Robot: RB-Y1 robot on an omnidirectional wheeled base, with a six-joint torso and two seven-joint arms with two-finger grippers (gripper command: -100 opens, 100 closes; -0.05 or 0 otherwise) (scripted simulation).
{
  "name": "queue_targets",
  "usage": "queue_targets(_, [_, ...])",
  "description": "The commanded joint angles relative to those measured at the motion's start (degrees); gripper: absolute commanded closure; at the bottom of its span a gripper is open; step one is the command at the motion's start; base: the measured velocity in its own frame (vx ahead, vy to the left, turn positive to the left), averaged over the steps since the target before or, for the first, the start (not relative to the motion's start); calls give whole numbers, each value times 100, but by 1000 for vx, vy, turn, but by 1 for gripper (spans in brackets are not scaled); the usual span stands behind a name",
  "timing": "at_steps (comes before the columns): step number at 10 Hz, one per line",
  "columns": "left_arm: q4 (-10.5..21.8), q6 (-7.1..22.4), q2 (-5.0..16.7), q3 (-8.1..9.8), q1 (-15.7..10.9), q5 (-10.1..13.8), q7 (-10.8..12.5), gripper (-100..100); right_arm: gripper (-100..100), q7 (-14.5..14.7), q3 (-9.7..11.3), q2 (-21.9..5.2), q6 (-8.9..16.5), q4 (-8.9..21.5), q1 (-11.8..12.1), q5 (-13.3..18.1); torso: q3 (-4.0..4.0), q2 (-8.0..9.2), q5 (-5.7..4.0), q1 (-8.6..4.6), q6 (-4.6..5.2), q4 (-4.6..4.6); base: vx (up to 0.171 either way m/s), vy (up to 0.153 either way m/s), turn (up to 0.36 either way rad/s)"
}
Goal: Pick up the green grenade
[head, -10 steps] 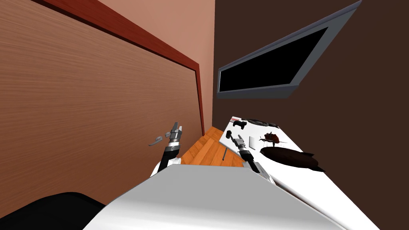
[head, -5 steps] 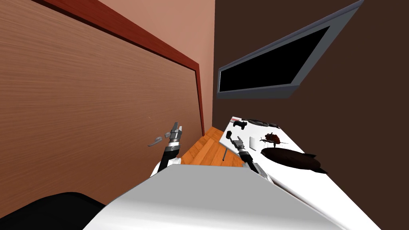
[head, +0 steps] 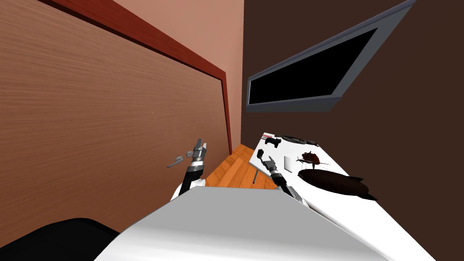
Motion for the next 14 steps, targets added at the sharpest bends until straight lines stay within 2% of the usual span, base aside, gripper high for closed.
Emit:
queue_targets(1, [0, 0, 0, 0, 0, 0, 0, 0, -100, 132, 1, -17, -70, 278, -93, 45, 0, 0, 0, 0, 0, 0, 36, 5, -3])
queue_targets(4, [0, 0, 0, 0, 0, 0, 0, 0, -100, 349, 15, -79, -218, 757, -252, 119, -4, -7, 0, 1, 0, -1, 58, 8, -7])
queue_targets(5, [0, 0, 0, 0, 0, 0, 0, 0, -100, 349, 15, -79, -218, 757, -252, 119, -5, -10, 0, 0, 0, -2, 49, 0, -6])
queue_targets(7, [0, 0, 0, 0, 0, 0, 0, 0, -100, 453, 32, -121, -312, 1046, -366, 148, -1, -3, 0, -2, 0, 0, 64, -3, -5])
queue_targets(8, [0, 0, 0, 0, 1, 0, 0, 0, -100, 424, 19, -111, -304, 1004, -349, 135, -8, -16, -1, -4, 0, -2, 49, -4, 2])
queue_targets(9, [0, 0, 0, 0, 0, 0, 0, 0, 0, 438, 20, -113, -319, 1025, -357, 136, -4, -6, -1, -4, 0, -2, 7, -1, 1])
queue_targets(10, [0, 0, 0, 0, 0, 0, 0, 0, -100, 293, -153, -4, -604, 804, -70, 422, 3, 6, 0, -3, 0, 1, 142, -21, -164])
queue_targets(11, [0, 0, 0, 1, 2, 0, 0, 0, -100, 293, -153, -4, -654, 804, 7, 435, -13, -25, -1, -8, 5, -4, 167, -1, -105])
queue_targets(12, [0, 0, 0, 0, 1, 0, 0, 0, -100, 149, -325, 106, -848, 585, 256, 680, -22, -38, -1, -3, 1, -8, 212, 2, -196])
queue_targets(13, [0, 0, 0, 1, 3, 0, 0, 0, -100, 149, -325, 106, -962, 585, 371, 734, -31, -55, 0, -1, 4, -11, 186, 1, -99])
queue_targets(14, [0, 0, 0, 0, 2, 0, 0, 0, -100, 149, -325, 106, -991, 585, 371, 734, -31, -52, -1, -4, 0, -12, 85, 2, 18])
